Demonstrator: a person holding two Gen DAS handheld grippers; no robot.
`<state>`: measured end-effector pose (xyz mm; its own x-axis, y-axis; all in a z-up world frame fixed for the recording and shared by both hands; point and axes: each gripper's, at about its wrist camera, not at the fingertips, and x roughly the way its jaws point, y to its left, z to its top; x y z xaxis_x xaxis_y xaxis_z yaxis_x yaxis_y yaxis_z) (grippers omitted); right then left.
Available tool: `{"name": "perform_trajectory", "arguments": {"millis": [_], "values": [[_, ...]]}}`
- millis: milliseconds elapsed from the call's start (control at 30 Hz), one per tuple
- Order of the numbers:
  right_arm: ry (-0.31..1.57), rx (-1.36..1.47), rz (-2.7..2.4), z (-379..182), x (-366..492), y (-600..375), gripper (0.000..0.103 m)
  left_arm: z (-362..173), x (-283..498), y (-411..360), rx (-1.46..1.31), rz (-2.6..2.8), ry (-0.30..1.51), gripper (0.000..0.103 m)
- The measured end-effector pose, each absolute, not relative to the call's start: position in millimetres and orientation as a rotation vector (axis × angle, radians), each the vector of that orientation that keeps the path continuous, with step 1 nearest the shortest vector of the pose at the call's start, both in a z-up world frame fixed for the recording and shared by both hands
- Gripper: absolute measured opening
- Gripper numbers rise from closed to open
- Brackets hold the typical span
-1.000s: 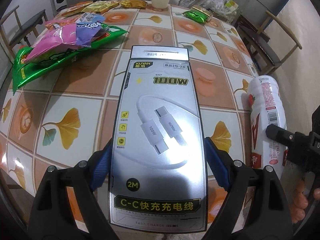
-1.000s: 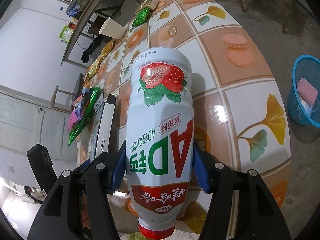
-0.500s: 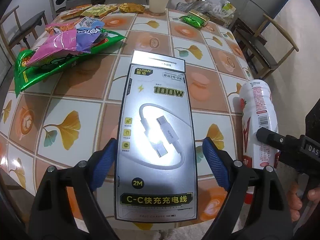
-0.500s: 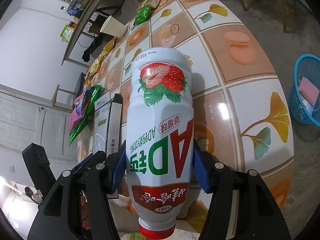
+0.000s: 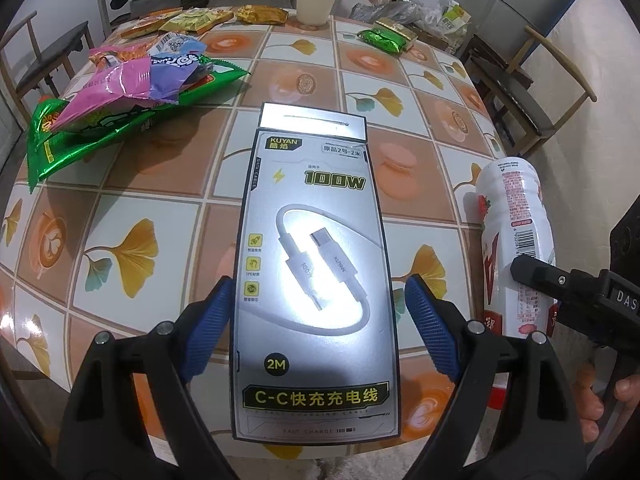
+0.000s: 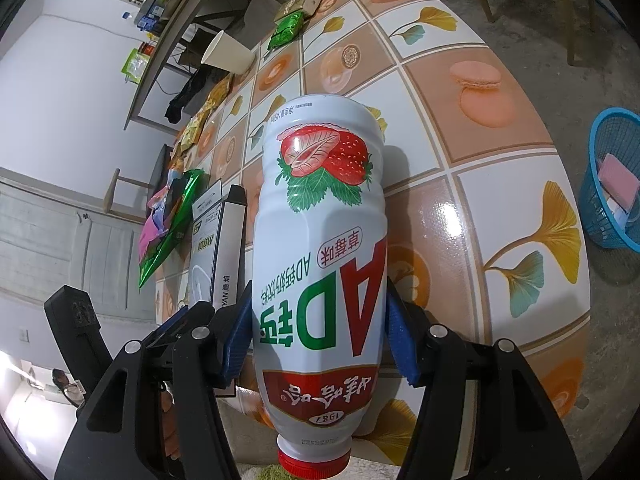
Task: Collect trash
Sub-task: 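Lift the cable box with the left gripper while the right gripper holds the bottle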
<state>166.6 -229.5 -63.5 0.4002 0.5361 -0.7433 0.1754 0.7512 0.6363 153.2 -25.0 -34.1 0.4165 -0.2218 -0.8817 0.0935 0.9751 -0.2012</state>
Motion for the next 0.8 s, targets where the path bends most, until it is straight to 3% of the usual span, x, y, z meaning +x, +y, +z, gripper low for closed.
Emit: {"name": "perform_trajectory", "arguments": {"millis": [600,633,700,800], "values": [[1.174,0.686,0.255,-61.4,167.4,-225.9,0.059,-23.1,147.6,-20.5,-0.147,-0.240,1.061,0.083],[1.177,0.679,0.257,-60.9,168.0,-224.8,0.060,-20.5,145.3,-20.3,-0.144,-0.252,1.048,0.084],[1.172,0.679,0.269,-59.3,169.4,-223.2,0.072,-16.6,143.2,-20.2,-0.141,-0.270,1.029,0.085],[1.171,0.647,0.266,-55.7,171.4,-220.0,0.076,-12.9,144.1,-21.2,-0.147,-0.302,1.018,0.086]]}}
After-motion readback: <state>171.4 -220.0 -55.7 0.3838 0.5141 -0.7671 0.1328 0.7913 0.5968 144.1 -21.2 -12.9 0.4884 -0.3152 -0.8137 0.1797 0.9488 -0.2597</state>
